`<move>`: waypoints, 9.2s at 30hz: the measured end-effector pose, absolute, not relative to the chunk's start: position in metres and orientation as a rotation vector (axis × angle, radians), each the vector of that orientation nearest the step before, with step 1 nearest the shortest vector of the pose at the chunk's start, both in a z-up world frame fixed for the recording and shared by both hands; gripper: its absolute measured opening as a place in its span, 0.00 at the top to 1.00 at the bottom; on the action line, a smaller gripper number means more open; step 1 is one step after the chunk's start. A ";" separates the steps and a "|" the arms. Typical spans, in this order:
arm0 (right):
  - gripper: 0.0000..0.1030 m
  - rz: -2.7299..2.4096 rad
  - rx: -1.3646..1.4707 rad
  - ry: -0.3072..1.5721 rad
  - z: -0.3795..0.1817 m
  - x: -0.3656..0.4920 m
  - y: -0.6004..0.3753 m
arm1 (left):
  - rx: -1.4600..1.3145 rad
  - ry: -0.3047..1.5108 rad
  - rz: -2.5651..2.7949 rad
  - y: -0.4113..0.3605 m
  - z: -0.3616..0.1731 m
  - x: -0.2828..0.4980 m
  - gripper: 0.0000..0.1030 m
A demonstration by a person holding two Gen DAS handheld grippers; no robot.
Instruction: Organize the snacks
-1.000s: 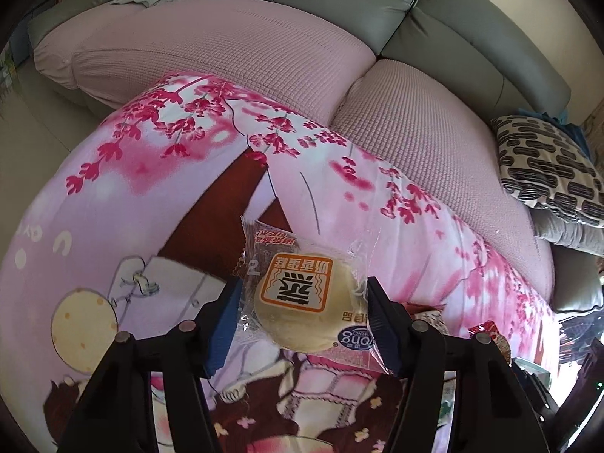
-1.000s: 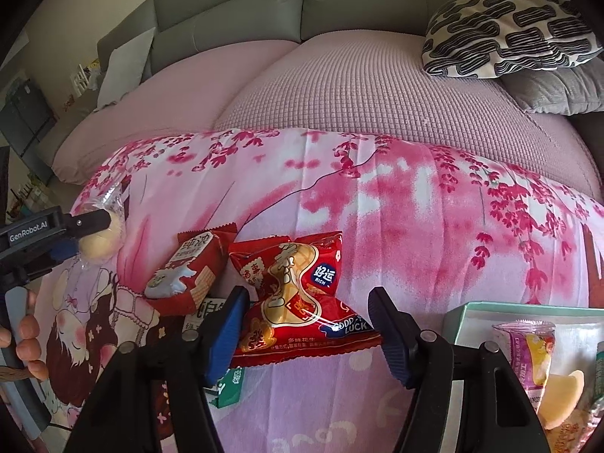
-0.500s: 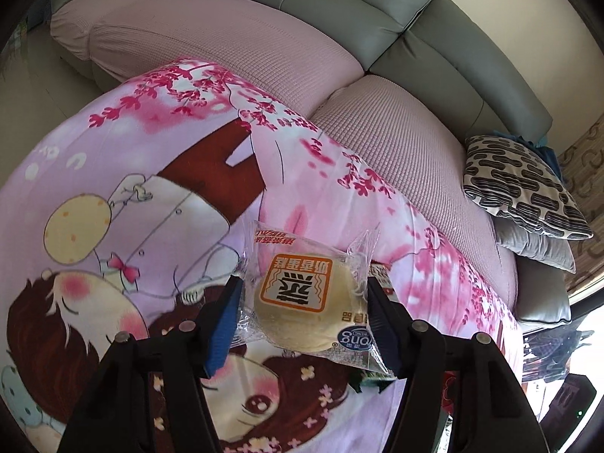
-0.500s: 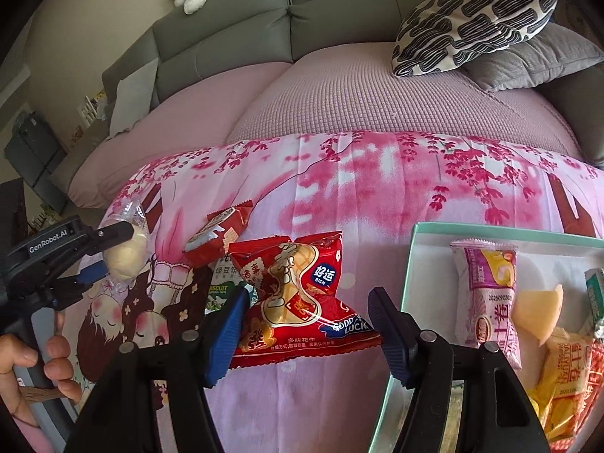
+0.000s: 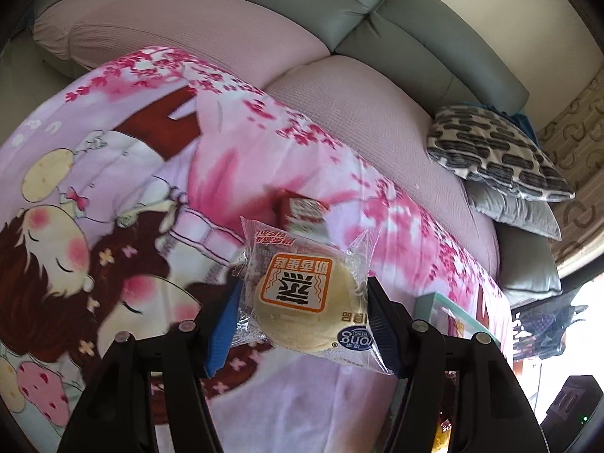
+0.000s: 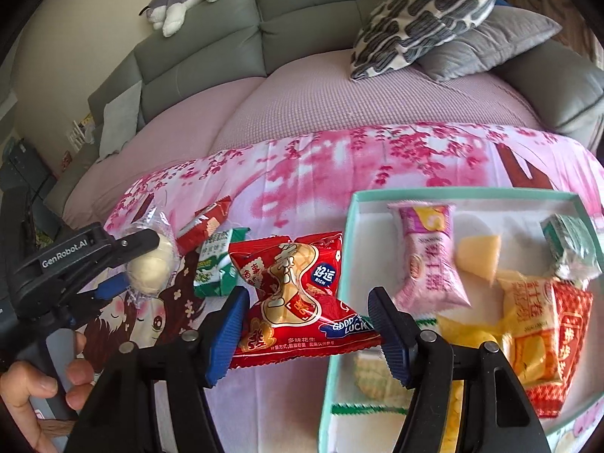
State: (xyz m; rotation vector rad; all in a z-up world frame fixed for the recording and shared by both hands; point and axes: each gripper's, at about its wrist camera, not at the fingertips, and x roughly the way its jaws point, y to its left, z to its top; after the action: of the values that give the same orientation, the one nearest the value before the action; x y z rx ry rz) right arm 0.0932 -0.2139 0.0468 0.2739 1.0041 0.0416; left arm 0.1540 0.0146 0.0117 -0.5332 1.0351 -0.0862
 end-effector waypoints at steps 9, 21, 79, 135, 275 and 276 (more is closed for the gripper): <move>0.34 -0.082 0.322 0.945 0.065 0.072 -0.266 | -0.384 1.011 -0.239 -0.058 0.035 0.144 0.37; 0.34 -0.291 0.393 0.892 0.074 0.044 -0.346 | -0.196 1.037 -0.391 -0.139 0.038 0.125 0.37; 0.28 -0.433 0.508 1.015 0.037 0.031 -0.395 | 0.008 1.120 -0.442 -0.202 0.009 0.104 0.28; 0.00 -0.338 0.338 0.931 0.065 0.042 -0.354 | -0.205 1.003 -0.083 -0.060 0.039 0.142 0.04; 0.59 -0.020 0.114 1.068 -0.013 0.170 -0.152 | -0.263 1.093 -0.036 0.014 -0.027 0.221 0.60; 0.59 -0.015 0.115 1.068 -0.012 0.168 -0.151 | -0.264 1.092 -0.033 0.016 -0.025 0.219 0.60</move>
State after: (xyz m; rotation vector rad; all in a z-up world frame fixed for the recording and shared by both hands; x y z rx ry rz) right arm 0.1678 -0.1510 -0.0118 0.1150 1.0677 -0.0153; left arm 0.2194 0.0155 -0.0251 -0.2640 1.0917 -0.0329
